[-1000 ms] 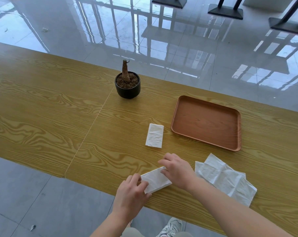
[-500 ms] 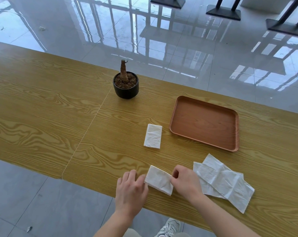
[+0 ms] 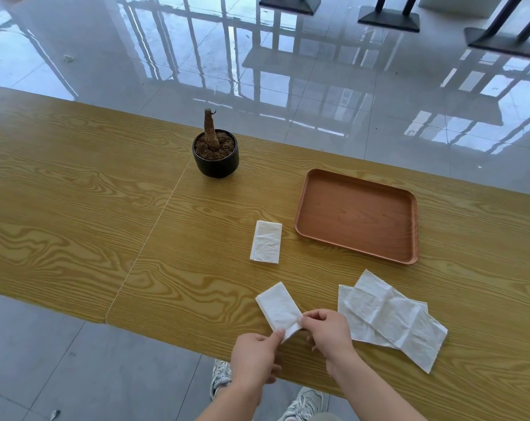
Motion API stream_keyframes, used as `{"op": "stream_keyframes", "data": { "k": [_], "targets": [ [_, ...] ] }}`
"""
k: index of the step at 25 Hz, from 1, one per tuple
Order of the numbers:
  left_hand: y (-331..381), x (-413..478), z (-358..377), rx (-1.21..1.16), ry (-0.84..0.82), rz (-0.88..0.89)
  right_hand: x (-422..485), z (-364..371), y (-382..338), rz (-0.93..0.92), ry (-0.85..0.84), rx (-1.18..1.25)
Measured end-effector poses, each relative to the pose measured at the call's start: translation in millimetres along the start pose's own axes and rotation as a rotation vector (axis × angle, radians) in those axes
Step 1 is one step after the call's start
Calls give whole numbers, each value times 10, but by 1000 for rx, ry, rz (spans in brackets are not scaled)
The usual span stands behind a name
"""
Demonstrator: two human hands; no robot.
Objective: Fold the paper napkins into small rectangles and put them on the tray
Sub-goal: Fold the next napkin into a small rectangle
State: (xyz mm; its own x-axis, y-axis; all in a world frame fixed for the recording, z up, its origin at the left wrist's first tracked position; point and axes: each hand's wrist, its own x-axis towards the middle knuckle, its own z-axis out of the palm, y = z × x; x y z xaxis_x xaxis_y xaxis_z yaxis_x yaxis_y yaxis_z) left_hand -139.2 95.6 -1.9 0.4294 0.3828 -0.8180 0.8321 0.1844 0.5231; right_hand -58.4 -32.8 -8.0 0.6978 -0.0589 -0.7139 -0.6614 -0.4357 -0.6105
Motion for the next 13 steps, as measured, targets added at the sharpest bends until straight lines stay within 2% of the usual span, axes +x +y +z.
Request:
{"op": "stream_keyframes", "data": {
  "k": [2, 4, 8, 11, 13],
  "targets": [
    [10, -8, 29, -159, -6, -76, -18, -28, 0, 15, -22, 27],
    [16, 0, 26, -229, 31, -79, -30, -44, 8, -4, -33, 16],
    [72, 1, -28, -218, 61, -18, -29, -81, -14, -34, -55, 23],
    [131, -7, -30, -143, -28, -90, -38, -62, -39, -31, -92, 56],
    [140, 2, 9, -186, -76, -127, -54, -46, -43, -30, -106, 68]
  ]
}}
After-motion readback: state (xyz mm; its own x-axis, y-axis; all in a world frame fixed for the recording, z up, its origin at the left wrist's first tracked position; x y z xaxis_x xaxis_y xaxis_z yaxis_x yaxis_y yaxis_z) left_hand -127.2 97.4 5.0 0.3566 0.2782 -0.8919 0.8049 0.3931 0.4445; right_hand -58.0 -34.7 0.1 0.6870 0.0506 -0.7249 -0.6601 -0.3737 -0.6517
